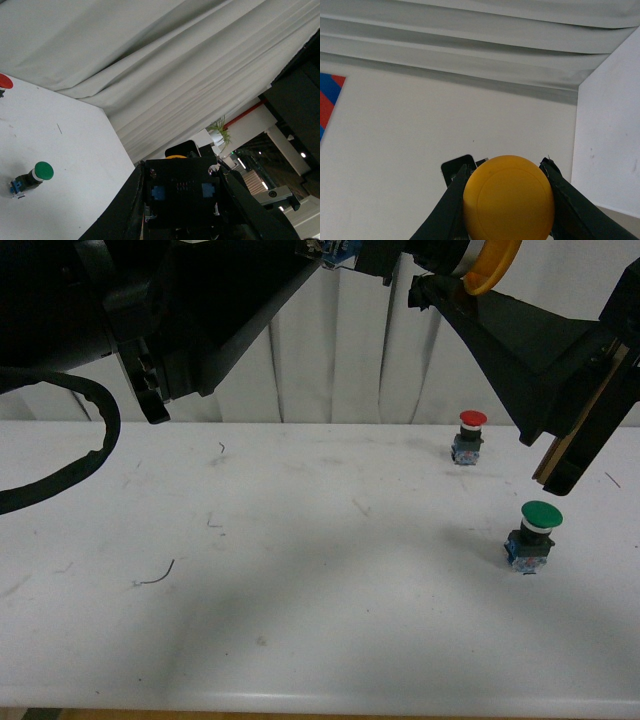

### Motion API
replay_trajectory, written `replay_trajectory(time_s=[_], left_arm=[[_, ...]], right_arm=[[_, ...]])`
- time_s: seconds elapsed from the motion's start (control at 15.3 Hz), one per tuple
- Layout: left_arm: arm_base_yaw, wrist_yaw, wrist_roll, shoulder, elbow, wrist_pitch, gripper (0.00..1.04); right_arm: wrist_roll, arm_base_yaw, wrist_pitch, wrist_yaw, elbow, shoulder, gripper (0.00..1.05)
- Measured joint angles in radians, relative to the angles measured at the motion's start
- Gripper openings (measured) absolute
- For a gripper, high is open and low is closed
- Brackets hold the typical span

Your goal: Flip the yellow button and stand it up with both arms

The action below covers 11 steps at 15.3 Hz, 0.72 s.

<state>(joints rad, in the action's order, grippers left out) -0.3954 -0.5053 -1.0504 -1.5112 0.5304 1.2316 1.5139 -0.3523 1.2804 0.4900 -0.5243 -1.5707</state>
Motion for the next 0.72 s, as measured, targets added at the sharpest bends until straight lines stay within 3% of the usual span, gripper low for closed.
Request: replay_trajectory(time_s=[0.33, 0.39, 0.72], left_arm=[[0.0, -0.001, -0.002, -0.008, 0.0, 0.003, 0.35], [0.0, -0.002, -0.011, -0.01, 0.0, 0.008, 0.42], [0.031, -0.019, -0.023, 0.011, -0.013, 0.013, 0.97]], right_arm=[[0.0, 0.014, 0.0, 0.002, -0.004, -0.007, 0.37], [0.0, 0.019, 0.003, 0.003, -0.004, -0.011, 0.37], [0.004, 0.047, 0.001, -0.026, -0.011, -0.013, 0.37]])
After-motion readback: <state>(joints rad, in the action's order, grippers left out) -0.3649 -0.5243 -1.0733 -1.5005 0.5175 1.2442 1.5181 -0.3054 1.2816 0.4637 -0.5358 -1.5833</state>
